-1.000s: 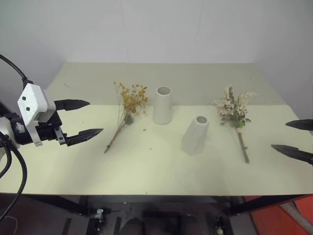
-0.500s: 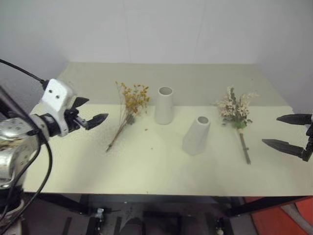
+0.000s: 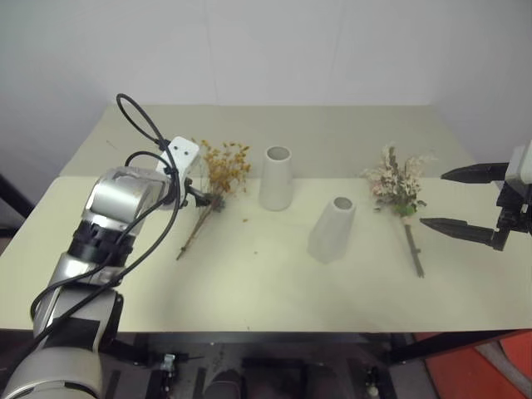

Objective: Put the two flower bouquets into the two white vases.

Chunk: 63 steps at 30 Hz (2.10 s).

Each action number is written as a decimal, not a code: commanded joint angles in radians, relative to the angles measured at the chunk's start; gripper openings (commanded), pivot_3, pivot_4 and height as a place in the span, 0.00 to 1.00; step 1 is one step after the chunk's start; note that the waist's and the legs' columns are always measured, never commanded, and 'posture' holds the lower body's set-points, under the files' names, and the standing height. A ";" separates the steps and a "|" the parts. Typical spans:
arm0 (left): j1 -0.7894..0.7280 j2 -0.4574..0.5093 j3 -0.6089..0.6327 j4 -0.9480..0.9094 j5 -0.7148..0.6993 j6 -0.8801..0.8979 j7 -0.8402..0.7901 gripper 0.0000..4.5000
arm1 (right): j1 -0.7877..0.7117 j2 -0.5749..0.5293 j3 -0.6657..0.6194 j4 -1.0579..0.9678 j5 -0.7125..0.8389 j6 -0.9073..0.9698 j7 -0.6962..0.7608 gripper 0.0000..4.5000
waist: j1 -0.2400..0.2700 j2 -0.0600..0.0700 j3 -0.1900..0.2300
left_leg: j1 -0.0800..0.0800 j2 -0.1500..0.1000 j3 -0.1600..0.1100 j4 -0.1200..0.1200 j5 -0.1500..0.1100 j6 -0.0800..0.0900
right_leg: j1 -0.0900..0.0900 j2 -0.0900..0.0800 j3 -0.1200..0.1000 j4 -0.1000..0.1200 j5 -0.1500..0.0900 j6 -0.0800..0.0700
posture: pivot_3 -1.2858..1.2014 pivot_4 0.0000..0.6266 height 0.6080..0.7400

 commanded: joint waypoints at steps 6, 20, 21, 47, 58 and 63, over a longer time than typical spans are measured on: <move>-0.086 -0.071 -0.038 0.165 0.064 -0.023 -0.096 1.00 | -0.164 0.012 0.099 -0.099 0.090 0.073 -0.081 0.99 | 0.002 0.000 0.000 | -0.010 -0.001 0.000 0.002 0.001 -0.001 | -0.012 -0.001 0.000 0.007 0.001 -0.001 | 0.52 0.24 1.00; -0.129 -0.149 -0.036 0.347 0.158 -0.108 -0.141 0.59 | -0.169 0.021 0.127 -0.085 0.055 0.062 -0.113 1.00 | 0.003 0.000 0.000 | -0.011 -0.002 -0.001 0.003 0.001 -0.001 | -0.012 -0.001 0.000 0.008 0.001 -0.001 | 0.52 0.24 1.00; -0.129 -0.150 -0.035 0.344 0.160 -0.107 -0.148 0.52 | -0.164 0.021 0.125 -0.086 0.055 0.061 -0.113 1.00 | 0.003 0.000 0.000 | -0.011 -0.002 -0.001 0.003 0.001 -0.001 | -0.012 -0.001 0.000 0.008 0.001 -0.001 | 0.52 0.24 1.00; -0.333 -0.233 0.447 0.655 0.163 -1.125 0.366 0.01 | -0.153 0.055 0.123 -0.075 0.049 0.055 -0.145 1.00 | 0.015 -0.001 0.000 | -0.012 -0.004 -0.002 0.004 0.002 -0.003 | -0.013 -0.004 -0.001 0.008 0.003 0.000 | 0.52 0.24 1.00; -0.418 -0.346 0.669 0.884 -0.071 -1.478 0.040 0.01 | -0.042 0.096 0.006 -0.193 0.061 0.124 -0.268 1.00 | 0.026 -0.002 0.001 | -0.014 -0.005 -0.002 0.005 0.002 -0.003 | -0.013 -0.005 -0.003 0.008 0.003 0.000 | 0.52 0.24 1.00; -0.458 -0.373 0.746 0.956 -0.152 -1.536 -0.139 0.01 | -0.009 0.128 -0.040 -0.276 0.079 0.181 -0.349 1.00 | 0.023 -0.002 0.001 | -0.013 -0.005 -0.002 0.005 0.002 -0.002 | -0.012 -0.005 -0.002 0.007 0.004 0.000 | 0.52 0.24 1.00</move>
